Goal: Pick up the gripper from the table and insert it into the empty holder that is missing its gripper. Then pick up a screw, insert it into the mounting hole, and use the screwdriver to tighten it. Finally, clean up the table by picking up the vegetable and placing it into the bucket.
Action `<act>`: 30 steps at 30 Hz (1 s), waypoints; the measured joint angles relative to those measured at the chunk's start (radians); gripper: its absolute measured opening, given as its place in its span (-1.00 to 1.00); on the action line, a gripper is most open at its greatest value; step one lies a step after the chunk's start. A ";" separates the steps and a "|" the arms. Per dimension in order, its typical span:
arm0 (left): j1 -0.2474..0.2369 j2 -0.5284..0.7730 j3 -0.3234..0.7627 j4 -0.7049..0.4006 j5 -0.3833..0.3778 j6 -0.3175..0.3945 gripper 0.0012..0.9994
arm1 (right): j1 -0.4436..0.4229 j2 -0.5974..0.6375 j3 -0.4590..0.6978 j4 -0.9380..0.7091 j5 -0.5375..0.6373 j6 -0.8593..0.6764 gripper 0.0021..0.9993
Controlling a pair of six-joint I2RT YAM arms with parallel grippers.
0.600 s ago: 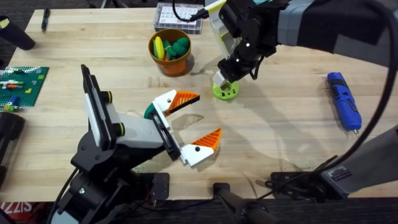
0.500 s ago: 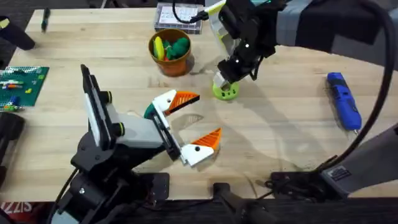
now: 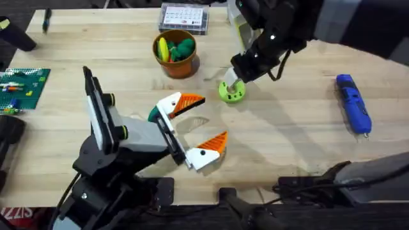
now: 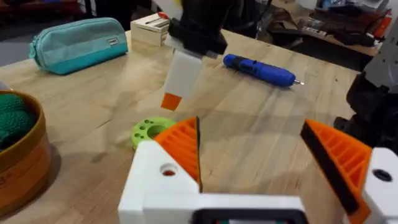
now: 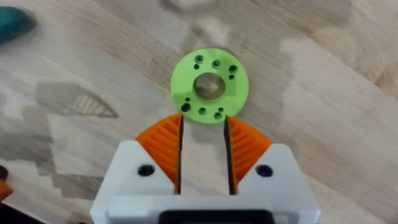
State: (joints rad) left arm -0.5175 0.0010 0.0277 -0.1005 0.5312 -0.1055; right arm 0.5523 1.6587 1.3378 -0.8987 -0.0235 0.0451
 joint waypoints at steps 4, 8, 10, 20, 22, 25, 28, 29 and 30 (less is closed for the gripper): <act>0.000 0.000 0.000 0.000 0.000 0.000 0.97 | 0.035 -0.004 -0.004 0.007 0.000 0.003 -0.25; 0.000 0.000 0.000 0.000 0.000 0.000 0.97 | 0.086 0.002 -0.041 0.055 0.020 0.009 -0.25; 0.000 0.000 0.000 0.000 0.000 0.000 0.97 | 0.110 0.004 -0.071 0.075 0.035 0.016 -0.25; 0.000 0.000 0.000 0.000 -0.001 0.000 0.97 | 0.120 0.006 -0.189 0.194 0.079 0.080 -0.25; 0.000 0.000 0.000 0.000 -0.001 0.000 0.97 | 0.120 0.007 -0.199 0.216 0.081 0.089 -0.25; 0.000 0.000 0.000 0.000 -0.001 0.000 0.97 | 0.120 0.010 -0.204 0.237 0.083 0.094 -0.25; 0.000 0.000 0.000 0.000 -0.001 0.000 0.97 | 0.120 0.017 -0.204 0.254 0.086 0.098 -0.25; 0.000 0.000 0.000 0.000 -0.001 0.000 0.97 | 0.120 0.021 -0.204 0.256 0.087 0.098 -0.25; 0.000 0.000 0.000 0.000 -0.001 0.000 0.97 | 0.120 0.027 -0.204 0.256 0.087 0.100 -0.25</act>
State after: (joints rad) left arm -0.5175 0.0010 0.0277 -0.1005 0.5301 -0.1055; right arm 0.6724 1.6853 1.1339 -0.6426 0.0635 0.1454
